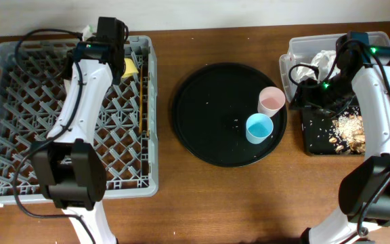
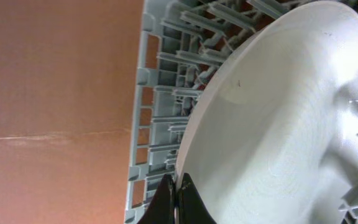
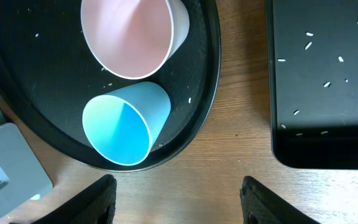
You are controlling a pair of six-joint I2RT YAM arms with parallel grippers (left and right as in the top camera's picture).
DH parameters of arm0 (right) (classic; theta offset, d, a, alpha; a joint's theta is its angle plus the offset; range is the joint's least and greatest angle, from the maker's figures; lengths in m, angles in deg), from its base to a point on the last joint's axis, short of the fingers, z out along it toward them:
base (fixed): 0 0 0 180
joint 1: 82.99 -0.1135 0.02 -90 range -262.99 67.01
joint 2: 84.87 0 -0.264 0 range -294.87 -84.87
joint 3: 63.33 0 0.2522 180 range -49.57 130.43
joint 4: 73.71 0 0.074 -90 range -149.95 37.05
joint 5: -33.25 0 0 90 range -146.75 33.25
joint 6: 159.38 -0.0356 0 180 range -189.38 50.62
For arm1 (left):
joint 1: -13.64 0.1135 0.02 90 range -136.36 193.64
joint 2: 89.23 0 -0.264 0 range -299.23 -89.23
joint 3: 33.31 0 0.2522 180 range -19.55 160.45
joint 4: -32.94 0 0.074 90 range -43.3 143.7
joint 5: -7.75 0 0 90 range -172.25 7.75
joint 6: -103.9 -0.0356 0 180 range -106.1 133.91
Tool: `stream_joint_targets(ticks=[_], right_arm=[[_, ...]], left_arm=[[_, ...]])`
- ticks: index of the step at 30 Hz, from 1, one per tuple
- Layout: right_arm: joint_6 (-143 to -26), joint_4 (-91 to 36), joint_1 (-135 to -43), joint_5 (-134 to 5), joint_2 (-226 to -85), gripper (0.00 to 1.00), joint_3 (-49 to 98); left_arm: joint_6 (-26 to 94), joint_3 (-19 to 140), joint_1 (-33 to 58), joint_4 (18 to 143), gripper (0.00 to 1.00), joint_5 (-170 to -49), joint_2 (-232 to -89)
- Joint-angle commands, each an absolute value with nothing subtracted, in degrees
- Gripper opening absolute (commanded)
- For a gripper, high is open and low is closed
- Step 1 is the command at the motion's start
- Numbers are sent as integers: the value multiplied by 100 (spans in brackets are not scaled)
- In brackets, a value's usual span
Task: Sort waste into correct bins and load items into the dishwasher rack
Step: 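Carry the white plate into the dish rack and stand it upright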
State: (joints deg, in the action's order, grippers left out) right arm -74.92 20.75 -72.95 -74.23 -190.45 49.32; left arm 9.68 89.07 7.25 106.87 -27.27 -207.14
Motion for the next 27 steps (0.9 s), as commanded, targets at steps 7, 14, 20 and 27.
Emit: stream_joint_targets(ticks=[7, 14, 20, 27], right_arm=[[-7409, 2078, -7323, -7416, -19001, 65, 5022], [-7407, 2078, -7386, -7436, -19001, 65, 5022], [-7427, 2010, -7843, -7650, -19001, 65, 5024], [-7429, 2119, -7867, -7777, -19001, 64, 5024]], left_arm=[[906, 9418, 552, 10678, 99, -1750, -20770], [968, 11416, 517, 11320, 99, -3129, -20388], [1586, 11827, 478, 12291, 99, -8501, -19986], [2307, 10883, -320, 12689, 92, -8759, -20189]])
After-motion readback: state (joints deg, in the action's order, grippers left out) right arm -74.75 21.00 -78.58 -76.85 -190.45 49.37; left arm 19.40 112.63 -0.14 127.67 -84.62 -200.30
